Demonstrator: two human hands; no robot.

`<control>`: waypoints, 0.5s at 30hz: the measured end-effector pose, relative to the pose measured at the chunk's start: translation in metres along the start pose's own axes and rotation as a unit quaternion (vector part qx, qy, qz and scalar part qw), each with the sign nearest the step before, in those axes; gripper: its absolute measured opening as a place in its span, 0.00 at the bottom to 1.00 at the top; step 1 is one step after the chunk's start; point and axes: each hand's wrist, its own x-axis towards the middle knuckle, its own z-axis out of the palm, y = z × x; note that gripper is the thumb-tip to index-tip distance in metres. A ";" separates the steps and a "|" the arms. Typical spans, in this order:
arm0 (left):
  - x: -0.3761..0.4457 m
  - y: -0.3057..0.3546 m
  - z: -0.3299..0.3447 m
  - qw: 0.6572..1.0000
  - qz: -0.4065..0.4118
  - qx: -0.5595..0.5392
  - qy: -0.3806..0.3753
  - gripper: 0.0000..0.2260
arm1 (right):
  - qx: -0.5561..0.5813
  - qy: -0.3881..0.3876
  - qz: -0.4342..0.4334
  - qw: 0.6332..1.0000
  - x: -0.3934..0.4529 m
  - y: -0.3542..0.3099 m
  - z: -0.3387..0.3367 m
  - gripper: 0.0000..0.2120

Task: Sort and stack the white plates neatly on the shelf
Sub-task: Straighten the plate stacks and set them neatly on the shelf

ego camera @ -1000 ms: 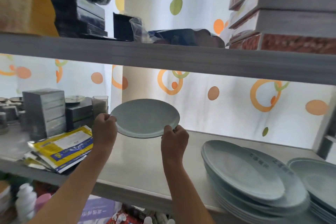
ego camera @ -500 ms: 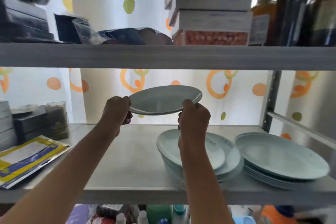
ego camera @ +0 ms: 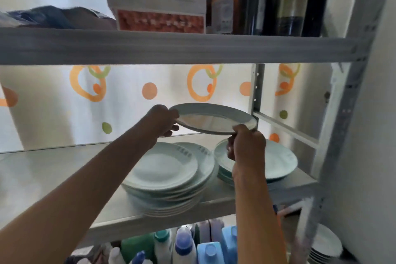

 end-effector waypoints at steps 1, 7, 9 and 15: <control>0.002 0.000 0.012 1.000 -0.002 0.014 -0.023 0.02 | -0.013 0.013 -0.003 1.000 0.005 -0.003 -0.011 0.08; 0.010 0.001 0.058 0.973 0.034 0.220 -0.068 0.12 | -0.139 0.036 0.023 0.989 0.038 -0.001 -0.054 0.04; 0.014 0.004 0.069 0.948 0.022 0.301 -0.097 0.15 | -0.178 0.038 0.023 0.983 0.054 0.005 -0.060 0.13; 0.027 0.003 0.094 0.910 0.039 0.378 -0.164 0.15 | -0.263 0.062 0.029 0.962 0.073 0.011 -0.071 0.21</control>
